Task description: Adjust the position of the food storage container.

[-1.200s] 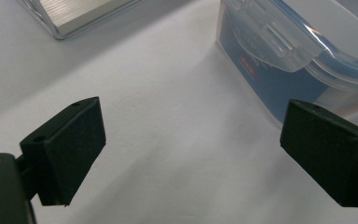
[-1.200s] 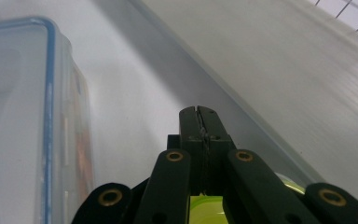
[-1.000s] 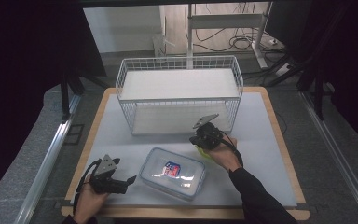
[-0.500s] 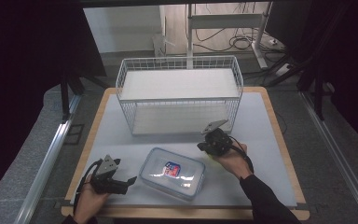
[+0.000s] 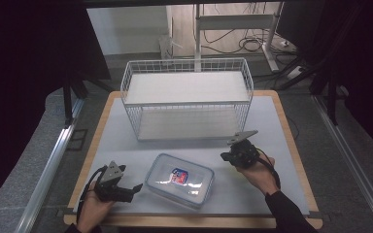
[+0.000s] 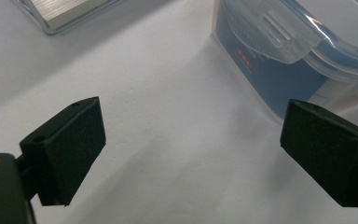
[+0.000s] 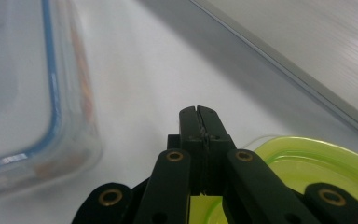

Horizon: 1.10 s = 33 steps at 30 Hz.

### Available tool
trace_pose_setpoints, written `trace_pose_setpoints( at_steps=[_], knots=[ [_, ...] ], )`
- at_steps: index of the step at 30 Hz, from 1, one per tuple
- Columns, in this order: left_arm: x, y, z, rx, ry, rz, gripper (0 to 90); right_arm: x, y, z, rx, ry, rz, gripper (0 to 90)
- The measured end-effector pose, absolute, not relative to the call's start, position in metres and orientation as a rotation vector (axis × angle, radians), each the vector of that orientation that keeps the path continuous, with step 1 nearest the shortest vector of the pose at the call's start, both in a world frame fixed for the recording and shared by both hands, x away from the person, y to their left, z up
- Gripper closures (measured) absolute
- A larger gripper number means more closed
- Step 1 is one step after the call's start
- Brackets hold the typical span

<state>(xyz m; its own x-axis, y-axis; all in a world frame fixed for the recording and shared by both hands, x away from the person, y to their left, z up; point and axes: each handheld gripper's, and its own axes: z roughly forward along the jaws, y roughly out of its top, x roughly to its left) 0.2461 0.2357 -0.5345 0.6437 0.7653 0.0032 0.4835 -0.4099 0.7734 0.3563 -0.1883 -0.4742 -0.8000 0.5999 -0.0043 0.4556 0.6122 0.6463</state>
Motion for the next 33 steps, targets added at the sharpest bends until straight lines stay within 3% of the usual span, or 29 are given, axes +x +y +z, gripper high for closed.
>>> trace_pose_setpoints(
  at_steps=[25,33],
  knots=[
    [0.248,0.236,-0.536,2.068,0.962,0.426,4.9,0.355,-0.267,-0.474,1.1,2.462,0.959,89.7],
    [0.247,0.236,-0.534,2.051,0.988,0.414,4.9,0.345,-0.257,-0.468,1.048,2.445,0.981,88.9]
  ],
)
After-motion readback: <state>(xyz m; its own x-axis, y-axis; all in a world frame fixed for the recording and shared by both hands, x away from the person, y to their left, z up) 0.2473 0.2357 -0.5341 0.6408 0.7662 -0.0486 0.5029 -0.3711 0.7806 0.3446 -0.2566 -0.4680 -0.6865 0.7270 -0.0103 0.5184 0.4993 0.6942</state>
